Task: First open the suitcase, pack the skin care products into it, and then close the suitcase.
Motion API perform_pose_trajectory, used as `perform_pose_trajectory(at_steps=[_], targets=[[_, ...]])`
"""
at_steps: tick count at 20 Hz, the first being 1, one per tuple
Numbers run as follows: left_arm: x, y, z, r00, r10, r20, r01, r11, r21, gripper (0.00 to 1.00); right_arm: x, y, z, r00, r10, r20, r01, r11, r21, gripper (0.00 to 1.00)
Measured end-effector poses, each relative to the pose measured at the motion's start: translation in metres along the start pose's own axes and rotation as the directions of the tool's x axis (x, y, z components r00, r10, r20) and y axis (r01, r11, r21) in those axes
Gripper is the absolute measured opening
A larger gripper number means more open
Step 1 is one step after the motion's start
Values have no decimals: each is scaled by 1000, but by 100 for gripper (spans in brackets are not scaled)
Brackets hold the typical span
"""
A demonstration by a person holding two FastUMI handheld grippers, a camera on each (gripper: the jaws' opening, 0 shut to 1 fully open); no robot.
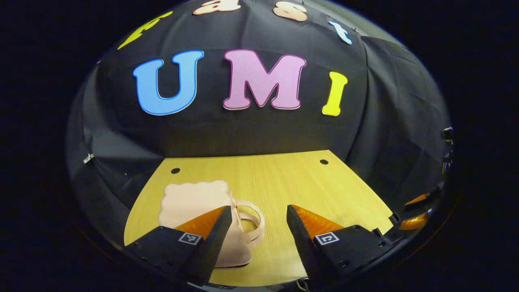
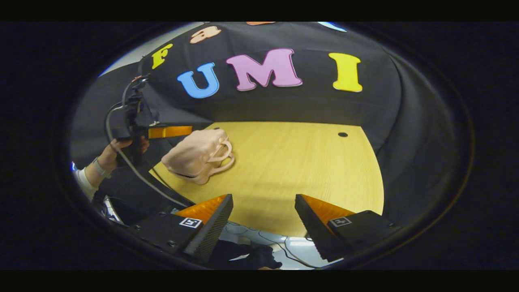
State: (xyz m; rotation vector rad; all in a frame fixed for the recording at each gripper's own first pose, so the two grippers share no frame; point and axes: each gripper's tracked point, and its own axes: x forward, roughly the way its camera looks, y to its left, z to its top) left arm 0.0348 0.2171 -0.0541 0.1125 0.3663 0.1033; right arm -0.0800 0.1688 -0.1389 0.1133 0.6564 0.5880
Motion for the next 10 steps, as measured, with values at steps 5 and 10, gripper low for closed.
perform_pose_trajectory(at_steps=[5, 10], targets=[[-95, 40, 62, 971, 81, 225, -84, 996, 3, 90, -3, 41, 104, 964, -58, 259, 86, 992, -96, 97], [-152, 49, 95, 925, 128, 357, -152, 988, 39, 90, -41, 83, 188, 865, -62, 497, 127, 987, -98, 97]])
